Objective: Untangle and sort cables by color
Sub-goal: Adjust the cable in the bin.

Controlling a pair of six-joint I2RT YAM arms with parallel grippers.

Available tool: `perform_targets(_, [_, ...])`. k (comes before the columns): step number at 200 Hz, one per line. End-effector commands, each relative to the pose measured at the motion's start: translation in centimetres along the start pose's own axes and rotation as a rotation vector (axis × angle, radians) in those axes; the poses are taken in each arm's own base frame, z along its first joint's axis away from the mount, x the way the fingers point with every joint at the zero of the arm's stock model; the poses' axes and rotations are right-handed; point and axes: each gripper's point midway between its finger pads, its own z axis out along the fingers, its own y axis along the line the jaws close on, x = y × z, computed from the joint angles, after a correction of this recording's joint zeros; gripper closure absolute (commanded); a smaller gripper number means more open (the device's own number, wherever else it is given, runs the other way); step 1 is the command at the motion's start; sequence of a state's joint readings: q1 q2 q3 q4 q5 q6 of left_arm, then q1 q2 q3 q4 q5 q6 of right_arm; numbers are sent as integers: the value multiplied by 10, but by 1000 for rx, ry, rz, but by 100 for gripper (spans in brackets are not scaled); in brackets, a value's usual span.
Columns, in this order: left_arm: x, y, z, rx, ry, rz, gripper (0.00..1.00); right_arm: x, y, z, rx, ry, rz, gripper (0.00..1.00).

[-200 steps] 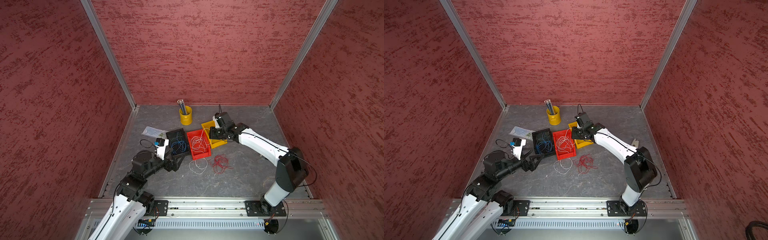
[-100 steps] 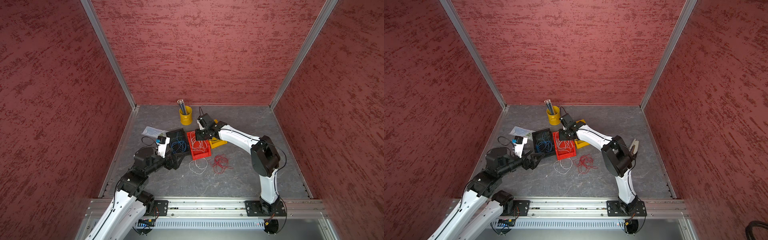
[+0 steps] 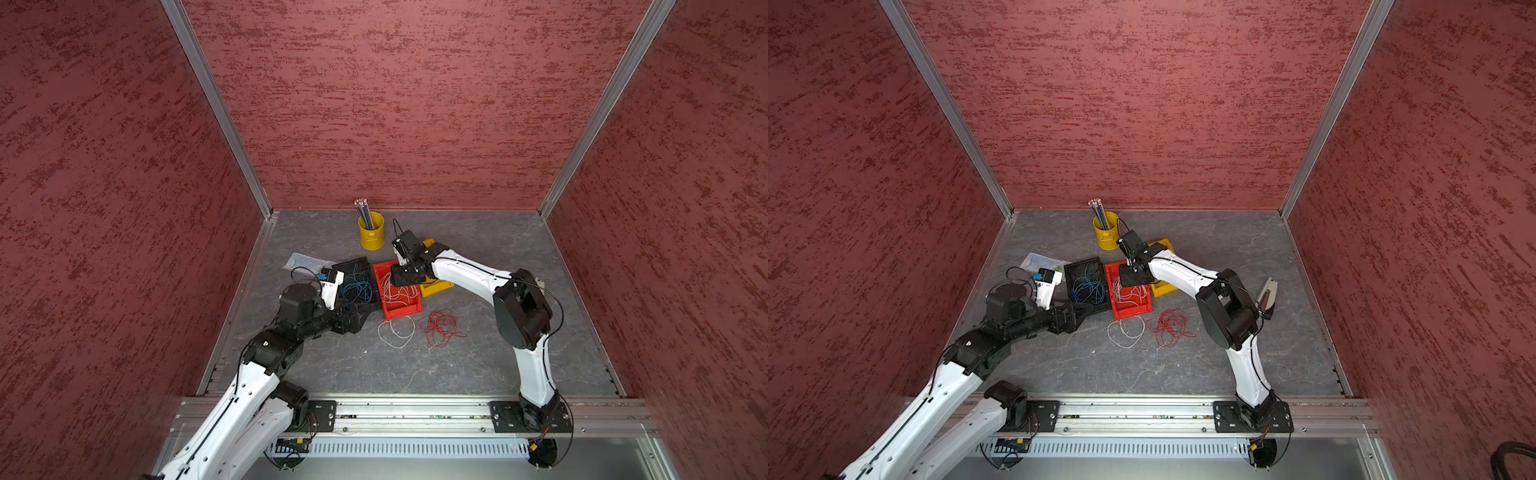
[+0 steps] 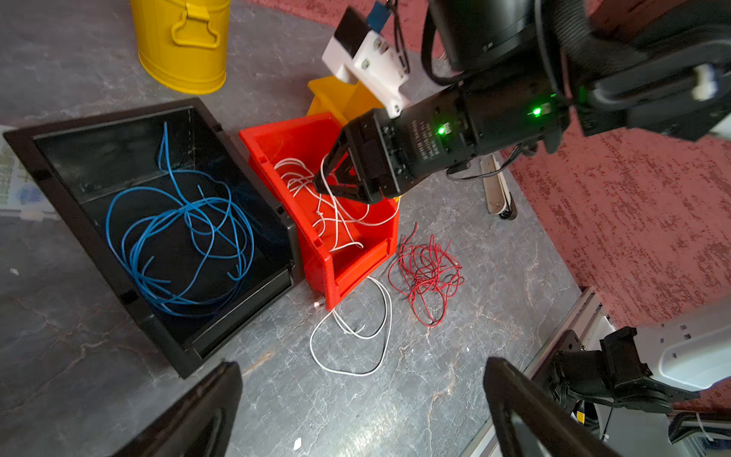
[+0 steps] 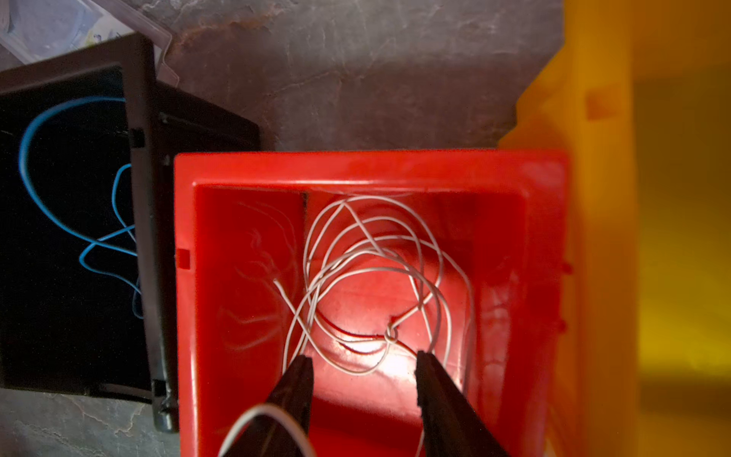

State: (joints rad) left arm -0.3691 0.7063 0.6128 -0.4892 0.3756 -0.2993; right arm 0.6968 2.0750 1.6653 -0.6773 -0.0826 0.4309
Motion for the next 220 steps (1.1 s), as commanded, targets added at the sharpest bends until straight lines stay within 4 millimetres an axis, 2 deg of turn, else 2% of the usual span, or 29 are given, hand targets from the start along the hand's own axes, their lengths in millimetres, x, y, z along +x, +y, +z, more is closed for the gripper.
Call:
perform_targets(1, [-10, -4, -2, 3, -4, -43, 0, -29, 13, -43, -11, -107, -35, 46])
perform_targets(45, [-9, -5, -3, 7, -3, -47, 0, -45, 17, -59, 2, -150, -65, 31])
perform_targets(82, [-5, 0, -1, -12, 11, -67, 0, -65, 23, -75, 8, -194, -99, 2])
perform_targets(134, [9, 7, 12, -11, 63, -110, 0, -85, 26, -96, -50, -231, -73, 2])
perform_targets(155, [24, 10, 22, -8, 120, -124, 0, -78, 23, -113, -64, -231, -68, 2])
perform_targets(187, [51, 3, 43, 11, 242, -109, 0, -51, 15, -141, -129, -220, 3, 2])
perform_targets(220, [74, 3, 64, -32, 329, -73, 0, -15, 3, -150, -182, -190, 80, 2])
